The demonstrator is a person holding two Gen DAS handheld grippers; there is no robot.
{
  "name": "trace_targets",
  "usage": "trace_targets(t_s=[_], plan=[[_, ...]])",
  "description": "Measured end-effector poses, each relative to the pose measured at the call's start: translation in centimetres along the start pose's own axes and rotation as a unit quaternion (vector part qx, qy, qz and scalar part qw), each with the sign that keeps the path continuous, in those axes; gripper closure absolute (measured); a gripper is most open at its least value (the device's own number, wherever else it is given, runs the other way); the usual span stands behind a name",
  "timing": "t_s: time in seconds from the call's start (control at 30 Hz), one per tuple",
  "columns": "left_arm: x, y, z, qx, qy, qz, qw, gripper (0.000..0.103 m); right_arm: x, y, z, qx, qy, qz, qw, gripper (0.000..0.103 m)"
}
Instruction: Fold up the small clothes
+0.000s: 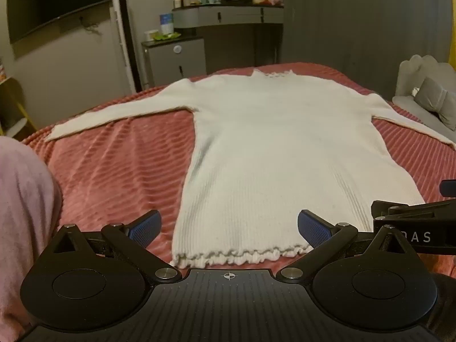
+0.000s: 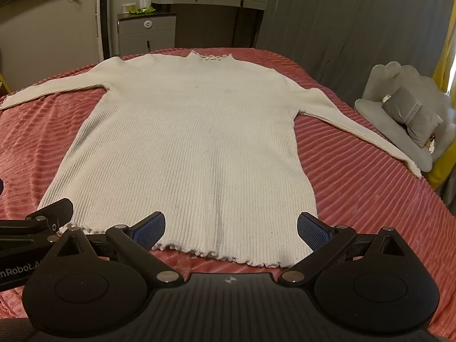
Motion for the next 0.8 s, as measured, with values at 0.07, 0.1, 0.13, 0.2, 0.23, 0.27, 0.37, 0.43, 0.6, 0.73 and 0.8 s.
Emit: trace_targets(t_s=[0.07,0.1,0.13,0.2,0.23,0.27,0.37,0.43,0.6,0.73,0.8], plan=[[0.0,-0.08,-0.09,0.002,0.005,-0.004,1.0,0.0,-0.02,0.02,0.01,0.002,0.001,0.002,1.0,0.004],[-0.03,-0.1,-0.15,0.001,0.004,-0.003,1.0,0.0,-0.02,0.02,0.0,0.002,0.001,0.001,1.0,0.004],[-0.05,-0.13,-0.22,0.002,0.003,-0.003,1.0,0.0,-0.01,0.02,-0.01,0.001,0.001,0.001,1.0,0.004],[-0.2,-0.14,-0.33,0.0,-0.002,-0.001,1.0,0.0,0.0,0.03,-0.03,0.001,0.001,0.001,1.0,0.004],[-0.24,-0.19,-0.44,0.0,-0.002,-0.001,1.0,0.0,0.01,0.03,-0.06,0.001,0.001,0.001,1.0,0.004],[-0.28,-0.24,-0.55,0.001,-0.002,0.0,1.0,0.0,0.02,0.04,-0.08,0.001,0.001,0.001,1.0,0.004],[-0.18,0.04,0.05,-0.005,-0.014,0.008,0.9999,0.0,-0.02,0.01,0.0,0.001,0.001,0.001,1.0,0.004],[-0.19,0.07,0.04,-0.005,-0.018,0.011,0.9998,0.0,-0.02,-0.03,0.02,0.001,0.001,0.0,1.0,0.004],[-0.38,0.22,0.25,-0.008,-0.019,0.012,0.9997,0.0,0.02,-0.09,0.05,0.0,0.001,0.0,1.0,0.004],[-0.36,0.22,0.28,-0.006,-0.02,0.012,0.9997,0.0,0.03,-0.06,0.03,0.001,0.001,-0.001,1.0,0.004],[-0.37,0.24,0.31,-0.006,-0.021,0.012,0.9997,0.0,0.0,-0.03,-0.02,0.001,0.001,-0.001,1.0,0.004]])
Point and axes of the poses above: each gripper's, at about its wrist camera, not at the fingertips, and y roughly the way its jaws point, z to its left, x to its top, the point moved 8 cm from there along y, roughly the way its jaws point
